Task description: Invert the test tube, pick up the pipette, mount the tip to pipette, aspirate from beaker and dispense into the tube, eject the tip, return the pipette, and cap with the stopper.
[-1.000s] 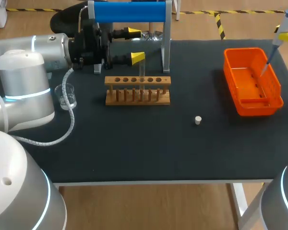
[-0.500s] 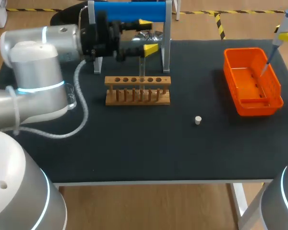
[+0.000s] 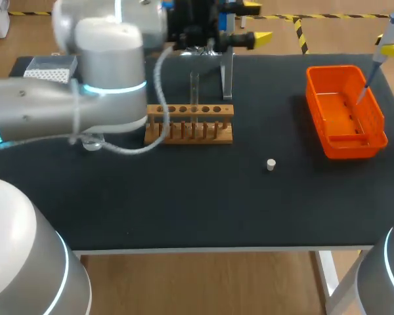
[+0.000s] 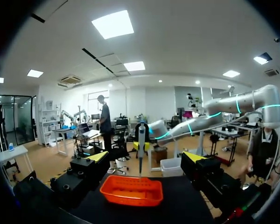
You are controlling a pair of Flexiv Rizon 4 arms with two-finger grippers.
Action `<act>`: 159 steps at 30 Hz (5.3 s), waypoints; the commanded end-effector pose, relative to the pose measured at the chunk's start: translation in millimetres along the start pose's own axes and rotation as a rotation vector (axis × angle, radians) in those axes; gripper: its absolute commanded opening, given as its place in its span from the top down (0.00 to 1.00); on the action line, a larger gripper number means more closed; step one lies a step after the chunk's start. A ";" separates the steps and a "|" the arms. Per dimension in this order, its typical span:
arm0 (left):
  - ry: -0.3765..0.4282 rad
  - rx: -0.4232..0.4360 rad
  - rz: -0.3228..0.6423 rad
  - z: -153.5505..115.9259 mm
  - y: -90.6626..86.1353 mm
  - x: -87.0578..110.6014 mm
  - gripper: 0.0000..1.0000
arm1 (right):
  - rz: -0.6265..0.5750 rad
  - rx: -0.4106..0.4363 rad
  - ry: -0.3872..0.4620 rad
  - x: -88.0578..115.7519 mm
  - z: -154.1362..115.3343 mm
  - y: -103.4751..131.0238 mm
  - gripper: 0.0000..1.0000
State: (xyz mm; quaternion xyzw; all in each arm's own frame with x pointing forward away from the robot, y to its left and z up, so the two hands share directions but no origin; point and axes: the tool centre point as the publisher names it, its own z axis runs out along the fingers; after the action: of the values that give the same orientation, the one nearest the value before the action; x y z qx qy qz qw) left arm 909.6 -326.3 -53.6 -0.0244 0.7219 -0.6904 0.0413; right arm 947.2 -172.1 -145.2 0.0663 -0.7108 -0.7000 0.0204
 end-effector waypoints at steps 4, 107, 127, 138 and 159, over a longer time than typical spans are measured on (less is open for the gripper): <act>0.026 -0.045 0.002 94.4 -8.9 -13.9 0.00 | -0.001 0.004 -0.001 0.4 0.2 1.1 1.00; 0.116 0.050 0.012 233.9 -19.4 -15.6 1.00 | 0.051 0.013 -0.075 -4.9 4.9 -1.9 1.00; 0.158 0.046 -0.010 249.2 -15.2 -17.5 1.00 | 0.051 0.013 -0.075 -4.9 4.9 -1.9 1.00; 0.172 0.040 -0.019 252.0 -11.1 -18.6 1.00 | 0.051 0.013 -0.075 -4.9 4.9 -1.9 1.00; 0.194 0.027 -0.028 257.4 -7.3 -19.9 1.00 | 0.051 0.013 -0.075 -4.9 4.9 -1.9 1.00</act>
State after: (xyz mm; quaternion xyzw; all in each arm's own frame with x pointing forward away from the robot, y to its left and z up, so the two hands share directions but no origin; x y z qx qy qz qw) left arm 949.2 -578.9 -56.7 0.0298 0.7097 -0.7031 -0.0335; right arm 953.0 -167.8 -149.2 0.0230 -0.7157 -0.6979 0.0126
